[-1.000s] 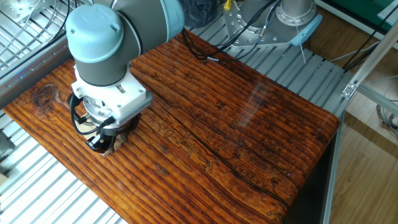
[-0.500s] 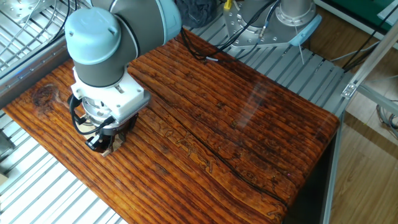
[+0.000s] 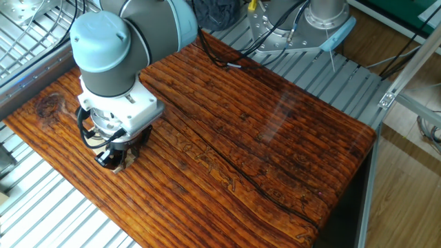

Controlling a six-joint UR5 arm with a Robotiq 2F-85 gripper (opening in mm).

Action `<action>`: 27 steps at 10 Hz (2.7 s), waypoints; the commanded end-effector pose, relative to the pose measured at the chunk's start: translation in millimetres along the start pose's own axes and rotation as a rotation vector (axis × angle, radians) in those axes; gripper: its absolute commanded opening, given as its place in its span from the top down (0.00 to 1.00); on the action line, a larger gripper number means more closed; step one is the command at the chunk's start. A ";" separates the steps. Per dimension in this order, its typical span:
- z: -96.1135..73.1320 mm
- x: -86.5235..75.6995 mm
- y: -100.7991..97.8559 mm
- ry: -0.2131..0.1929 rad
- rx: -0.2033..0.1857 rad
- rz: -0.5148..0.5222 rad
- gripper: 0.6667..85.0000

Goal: Play Jenga

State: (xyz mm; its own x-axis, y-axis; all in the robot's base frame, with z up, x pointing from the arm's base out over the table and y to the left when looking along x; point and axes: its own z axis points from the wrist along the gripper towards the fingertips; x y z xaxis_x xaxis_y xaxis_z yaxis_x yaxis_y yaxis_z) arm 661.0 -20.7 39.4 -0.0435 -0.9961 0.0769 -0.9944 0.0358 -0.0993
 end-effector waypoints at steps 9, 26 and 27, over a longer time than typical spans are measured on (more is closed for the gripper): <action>6.4 -3.0 4.6 -0.024 -0.043 0.005 0.54; 9.5 2.6 2.1 -0.011 -0.030 -0.019 0.56; 10.0 2.6 2.1 -0.011 -0.030 -0.019 0.57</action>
State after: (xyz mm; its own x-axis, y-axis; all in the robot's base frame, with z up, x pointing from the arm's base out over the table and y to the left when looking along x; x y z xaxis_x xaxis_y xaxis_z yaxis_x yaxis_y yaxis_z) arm 658.4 -24.9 29.7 -0.0230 -0.9968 0.0765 -0.9977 0.0180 -0.0658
